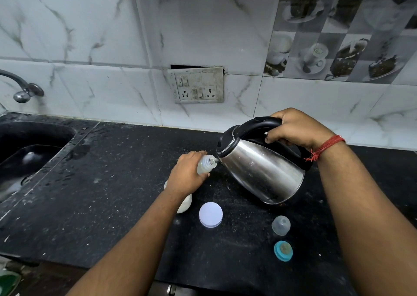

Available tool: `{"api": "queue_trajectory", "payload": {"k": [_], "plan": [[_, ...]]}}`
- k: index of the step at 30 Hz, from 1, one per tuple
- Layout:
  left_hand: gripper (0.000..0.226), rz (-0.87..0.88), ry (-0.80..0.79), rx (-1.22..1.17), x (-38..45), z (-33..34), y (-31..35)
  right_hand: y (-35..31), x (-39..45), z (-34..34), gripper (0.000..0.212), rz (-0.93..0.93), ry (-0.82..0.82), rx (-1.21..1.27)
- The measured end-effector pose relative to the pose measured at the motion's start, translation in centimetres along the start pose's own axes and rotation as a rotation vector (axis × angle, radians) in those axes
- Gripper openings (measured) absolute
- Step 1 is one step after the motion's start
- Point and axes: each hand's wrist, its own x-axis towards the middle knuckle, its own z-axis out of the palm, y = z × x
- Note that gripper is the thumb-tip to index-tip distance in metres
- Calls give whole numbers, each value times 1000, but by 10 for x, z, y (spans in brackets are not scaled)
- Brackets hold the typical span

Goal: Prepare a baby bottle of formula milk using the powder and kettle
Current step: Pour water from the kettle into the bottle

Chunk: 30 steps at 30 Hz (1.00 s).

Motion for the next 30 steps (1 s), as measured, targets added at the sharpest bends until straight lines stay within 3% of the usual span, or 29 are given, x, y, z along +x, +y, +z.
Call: {"api": "queue_trajectory", "payload": {"k": [30], "plan": [[71, 3, -49, 14, -3, 6, 2, -1, 0, 2, 13, 11, -29, -12]]}}
